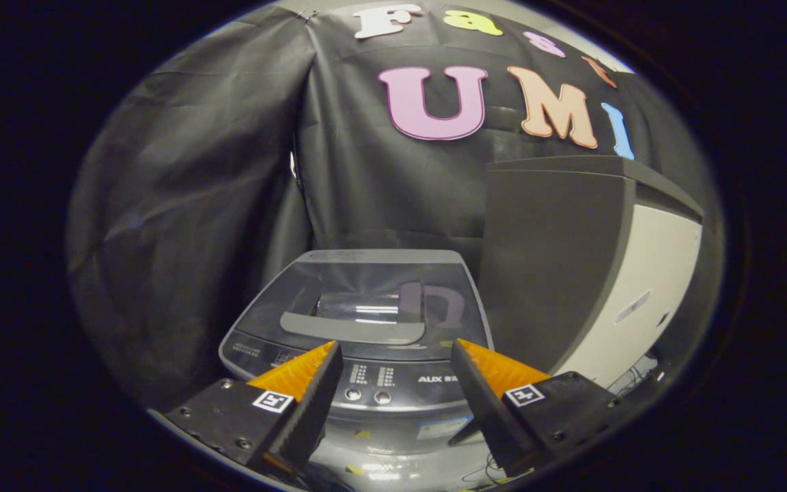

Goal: Put the clothes into the washing machine and then close the washing machine lid.

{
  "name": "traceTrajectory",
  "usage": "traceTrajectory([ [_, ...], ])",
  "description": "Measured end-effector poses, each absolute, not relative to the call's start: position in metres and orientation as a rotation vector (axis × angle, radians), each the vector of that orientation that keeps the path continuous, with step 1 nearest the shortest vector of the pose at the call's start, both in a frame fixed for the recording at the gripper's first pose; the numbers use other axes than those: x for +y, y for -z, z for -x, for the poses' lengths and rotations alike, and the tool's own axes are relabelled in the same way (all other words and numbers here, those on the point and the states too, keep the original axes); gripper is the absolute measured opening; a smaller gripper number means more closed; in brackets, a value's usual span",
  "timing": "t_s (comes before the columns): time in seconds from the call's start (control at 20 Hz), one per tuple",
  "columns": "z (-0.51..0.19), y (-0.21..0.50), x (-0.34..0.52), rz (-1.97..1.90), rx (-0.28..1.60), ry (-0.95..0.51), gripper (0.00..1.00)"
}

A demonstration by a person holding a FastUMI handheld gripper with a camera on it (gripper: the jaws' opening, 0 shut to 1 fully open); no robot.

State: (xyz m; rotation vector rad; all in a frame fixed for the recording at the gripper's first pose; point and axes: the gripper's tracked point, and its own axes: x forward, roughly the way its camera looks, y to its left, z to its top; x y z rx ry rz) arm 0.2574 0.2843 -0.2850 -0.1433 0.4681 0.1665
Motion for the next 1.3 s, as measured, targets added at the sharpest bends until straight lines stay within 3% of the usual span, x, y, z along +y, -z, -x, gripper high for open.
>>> traceTrajectory([
  [0.5,-0.212,0.218,0.24,0.071,0.395,-0.155,0.97],
  [1.3,-0.165,0.082,0.18,0.049,0.112,-0.141,0.97],
])
